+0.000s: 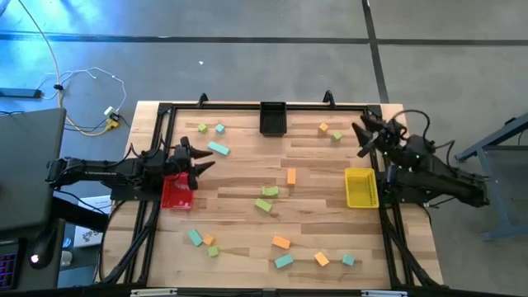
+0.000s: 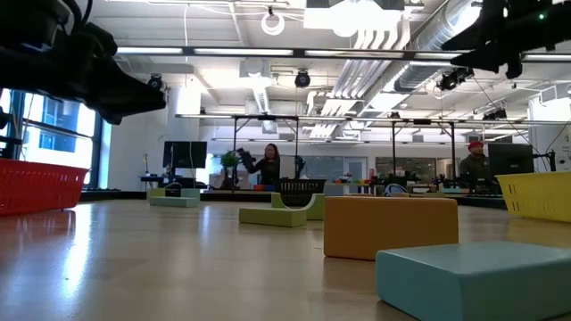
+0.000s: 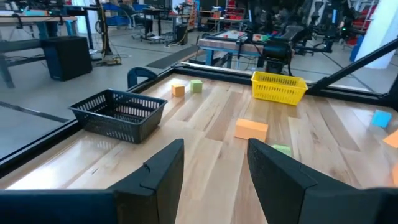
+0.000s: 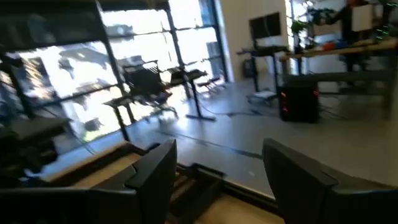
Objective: Sort & place blocks by color
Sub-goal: Put the green block into the yellow bin
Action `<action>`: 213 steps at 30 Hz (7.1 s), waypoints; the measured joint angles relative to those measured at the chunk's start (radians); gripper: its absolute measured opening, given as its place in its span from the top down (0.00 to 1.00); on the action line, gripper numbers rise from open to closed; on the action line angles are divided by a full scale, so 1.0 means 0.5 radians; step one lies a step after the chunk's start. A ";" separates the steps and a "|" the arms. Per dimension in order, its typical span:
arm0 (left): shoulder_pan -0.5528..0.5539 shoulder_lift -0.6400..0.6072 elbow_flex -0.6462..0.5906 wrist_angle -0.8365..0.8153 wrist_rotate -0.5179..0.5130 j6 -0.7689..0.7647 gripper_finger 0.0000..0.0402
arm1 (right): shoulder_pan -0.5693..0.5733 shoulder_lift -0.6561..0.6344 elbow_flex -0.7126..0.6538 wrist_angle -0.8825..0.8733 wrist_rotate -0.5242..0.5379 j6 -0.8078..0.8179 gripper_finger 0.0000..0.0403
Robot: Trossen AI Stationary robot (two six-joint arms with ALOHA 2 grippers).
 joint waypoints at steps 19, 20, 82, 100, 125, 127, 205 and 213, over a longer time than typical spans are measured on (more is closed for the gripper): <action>0.112 0.000 -0.001 -0.005 0.011 0.111 0.59 | -0.592 1.334 1.101 -1.428 -0.252 0.602 0.44; 0.112 0.000 -0.001 -0.005 0.011 0.111 0.59 | -0.625 1.393 1.132 -1.460 -0.307 0.602 0.44; 0.111 0.000 0.000 -0.007 -0.103 0.089 0.59 | -1.033 3.075 1.380 -1.463 -0.692 0.107 0.44; 0.111 0.000 -0.001 -0.007 -0.103 0.089 0.59 | -1.032 3.267 1.379 -1.459 -0.693 0.108 0.44; 0.111 0.000 -0.001 -0.008 -0.111 0.089 0.59 | -1.023 3.245 1.377 -1.570 -0.621 0.154 0.71; 0.111 0.000 -0.001 -0.009 -0.111 0.089 0.59 | -1.004 3.216 1.377 -1.593 -0.595 0.162 0.71; 0.109 0.000 0.000 -0.155 -0.102 -0.070 0.59 | 1.053 2.236 1.167 -2.820 -0.444 2.732 0.72; 0.109 0.000 0.000 -0.155 -0.102 -0.070 0.59 | 1.194 2.236 0.964 -2.649 -0.724 2.906 0.72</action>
